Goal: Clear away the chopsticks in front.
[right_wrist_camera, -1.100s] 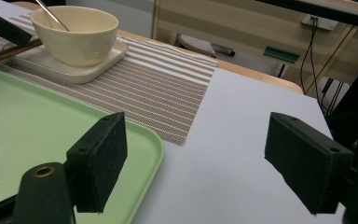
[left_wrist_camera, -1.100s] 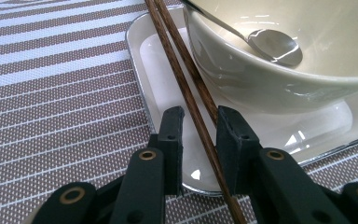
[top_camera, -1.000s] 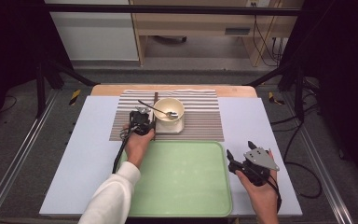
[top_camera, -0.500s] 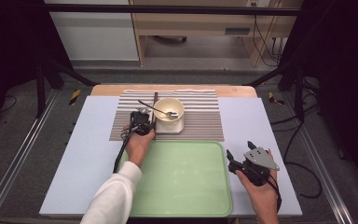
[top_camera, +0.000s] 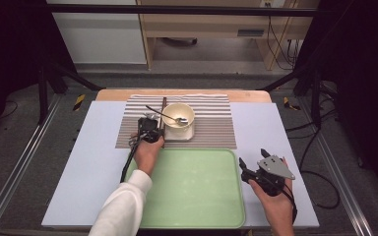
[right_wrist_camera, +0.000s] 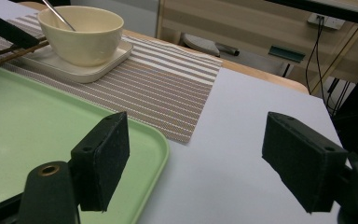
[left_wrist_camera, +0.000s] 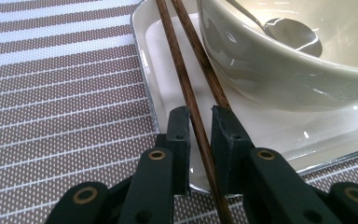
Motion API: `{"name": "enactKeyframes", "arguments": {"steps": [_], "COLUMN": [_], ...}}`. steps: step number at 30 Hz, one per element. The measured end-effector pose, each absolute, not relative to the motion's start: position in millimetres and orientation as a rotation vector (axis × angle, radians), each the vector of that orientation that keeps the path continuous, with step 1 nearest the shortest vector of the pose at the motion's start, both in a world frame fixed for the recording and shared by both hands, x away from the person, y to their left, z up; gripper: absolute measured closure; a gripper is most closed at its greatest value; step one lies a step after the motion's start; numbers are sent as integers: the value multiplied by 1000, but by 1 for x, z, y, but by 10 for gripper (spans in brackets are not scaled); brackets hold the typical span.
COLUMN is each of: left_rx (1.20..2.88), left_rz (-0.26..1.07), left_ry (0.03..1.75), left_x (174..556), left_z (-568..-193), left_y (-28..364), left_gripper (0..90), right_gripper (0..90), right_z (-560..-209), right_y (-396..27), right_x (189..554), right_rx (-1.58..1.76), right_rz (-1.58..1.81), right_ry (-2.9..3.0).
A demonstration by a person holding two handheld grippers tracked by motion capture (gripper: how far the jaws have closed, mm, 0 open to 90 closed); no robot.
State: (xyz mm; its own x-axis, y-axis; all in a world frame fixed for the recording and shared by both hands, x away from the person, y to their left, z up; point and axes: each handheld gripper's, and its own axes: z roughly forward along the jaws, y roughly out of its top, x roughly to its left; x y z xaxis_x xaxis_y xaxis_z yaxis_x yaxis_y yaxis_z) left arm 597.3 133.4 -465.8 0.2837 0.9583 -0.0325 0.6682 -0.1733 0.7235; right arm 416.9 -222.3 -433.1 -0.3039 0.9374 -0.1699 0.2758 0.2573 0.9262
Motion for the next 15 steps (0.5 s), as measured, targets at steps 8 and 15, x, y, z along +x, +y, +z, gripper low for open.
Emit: {"name": "enactKeyframes", "arguments": {"steps": [8, 15], "left_rx": [1882, 1857], "left_rz": [608, 616], "left_ry": [1490, 1524], "left_x": [596, 596], "left_z": [-465, -467], "left_y": [130, 133], "left_gripper": [811, 854], "right_gripper": [226, 226], "right_z": [-433, -433], "right_y": [-221, -221], "right_x": [417, 417], "right_rx": [1101, 1103], "right_rz": [1067, 1068], "right_ry": [1764, 1765]}}
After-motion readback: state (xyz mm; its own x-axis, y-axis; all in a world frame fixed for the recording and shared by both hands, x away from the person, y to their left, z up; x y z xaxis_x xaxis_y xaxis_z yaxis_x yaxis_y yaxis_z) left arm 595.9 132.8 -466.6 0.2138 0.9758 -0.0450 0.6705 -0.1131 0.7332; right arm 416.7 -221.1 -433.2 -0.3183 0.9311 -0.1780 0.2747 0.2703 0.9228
